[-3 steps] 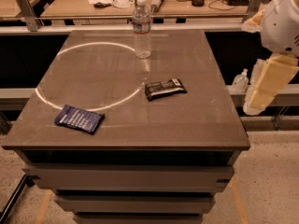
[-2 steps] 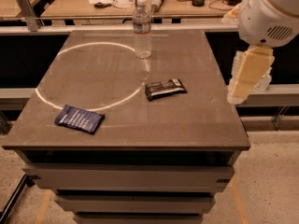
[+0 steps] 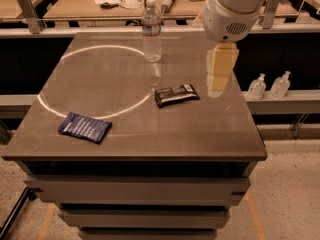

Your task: Move rxbar chocolate near rxbar blueberry

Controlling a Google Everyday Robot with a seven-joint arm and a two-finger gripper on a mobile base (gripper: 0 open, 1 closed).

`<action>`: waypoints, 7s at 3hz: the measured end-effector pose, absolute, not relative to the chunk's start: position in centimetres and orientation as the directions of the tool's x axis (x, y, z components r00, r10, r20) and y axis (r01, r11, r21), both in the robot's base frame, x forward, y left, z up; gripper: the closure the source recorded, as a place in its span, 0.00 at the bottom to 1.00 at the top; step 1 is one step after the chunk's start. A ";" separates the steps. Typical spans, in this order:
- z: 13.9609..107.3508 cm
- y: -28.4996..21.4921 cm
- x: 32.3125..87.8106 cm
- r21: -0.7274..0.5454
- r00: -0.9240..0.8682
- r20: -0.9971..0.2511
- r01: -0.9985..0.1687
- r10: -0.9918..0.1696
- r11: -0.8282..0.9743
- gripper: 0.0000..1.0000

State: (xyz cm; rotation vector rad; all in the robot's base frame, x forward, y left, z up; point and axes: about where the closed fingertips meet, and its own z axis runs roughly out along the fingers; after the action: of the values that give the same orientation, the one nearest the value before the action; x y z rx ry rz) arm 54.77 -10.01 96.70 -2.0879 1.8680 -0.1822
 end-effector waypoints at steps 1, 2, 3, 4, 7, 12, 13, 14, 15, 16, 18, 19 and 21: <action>94.0 -8.4 57.0 -0.278 0.162 -0.129 -0.953 -0.978 -0.122 0.00; 90.1 -7.1 58.5 -0.212 0.173 -0.156 -0.967 -0.972 -0.138 0.00; 86.0 -6.9 59.3 -0.136 0.152 -0.189 -0.982 -0.970 -0.127 0.00; 83.7 -6.7 59.5 -0.086 0.131 -0.203 -0.990 -0.970 -0.115 0.00; 84.3 -5.7 58.2 -0.014 0.100 -0.266 -0.995 -0.959 -0.100 0.71; 88.1 -5.0 56.6 -0.080 0.099 -0.380 -0.994 -0.920 -0.074 1.00; 88.6 -2.7 55.2 -0.091 0.158 -0.402 -0.987 -0.902 -0.132 1.00; 89.7 -0.1 53.7 -0.107 0.223 -0.432 -0.975 -0.874 -0.196 1.00; 90.8 2.8 52.5 -0.123 0.289 -0.457 -0.957 -0.841 -0.261 1.00; 91.4 5.4 51.9 -0.128 0.337 -0.475 -0.940 -0.813 -0.315 1.00; 91.8 11.3 50.8 -0.113 0.451 -0.533 -0.877 -0.716 -0.468 0.55; 92.0 12.5 50.3 -0.108 0.472 -0.546 -0.859 -0.692 -0.501 0.32; 91.9 12.8 50.5 -0.116 0.472 -0.548 -0.860 -0.691 -0.496 0.00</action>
Offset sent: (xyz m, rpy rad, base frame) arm 0.0521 0.0409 -0.1106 0.0296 0.2174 0.0819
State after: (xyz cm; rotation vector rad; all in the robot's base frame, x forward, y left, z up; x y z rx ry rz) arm 50.47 12.83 91.90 -2.3479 1.3019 0.6212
